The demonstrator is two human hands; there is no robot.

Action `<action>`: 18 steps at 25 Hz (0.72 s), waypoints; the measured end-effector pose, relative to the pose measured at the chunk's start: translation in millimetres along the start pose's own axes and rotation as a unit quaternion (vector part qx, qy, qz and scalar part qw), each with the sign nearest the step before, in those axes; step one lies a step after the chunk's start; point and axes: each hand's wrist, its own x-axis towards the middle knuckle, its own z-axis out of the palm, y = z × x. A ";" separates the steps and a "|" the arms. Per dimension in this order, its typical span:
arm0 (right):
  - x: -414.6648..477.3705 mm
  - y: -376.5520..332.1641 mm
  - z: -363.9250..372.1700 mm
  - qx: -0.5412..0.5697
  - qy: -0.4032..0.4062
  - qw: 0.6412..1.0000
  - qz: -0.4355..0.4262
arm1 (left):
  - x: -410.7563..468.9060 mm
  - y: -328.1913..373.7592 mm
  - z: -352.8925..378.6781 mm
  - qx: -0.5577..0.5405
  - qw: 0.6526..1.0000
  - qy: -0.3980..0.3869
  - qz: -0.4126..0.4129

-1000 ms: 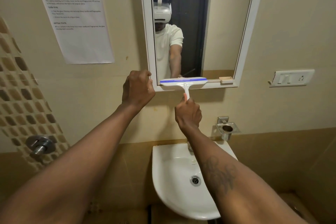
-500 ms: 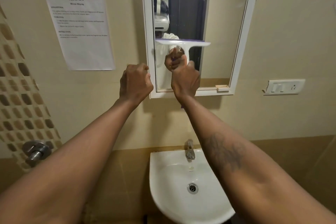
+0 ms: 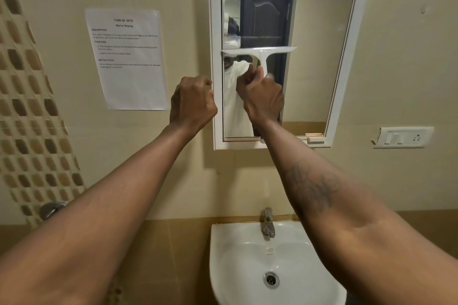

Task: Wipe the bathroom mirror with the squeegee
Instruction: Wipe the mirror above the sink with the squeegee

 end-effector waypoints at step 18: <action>-155.1 96.9 22.8 0.008 -0.112 0.985 0.134 | -36.6 7.7 12.6 -0.002 0.998 -0.057 -0.022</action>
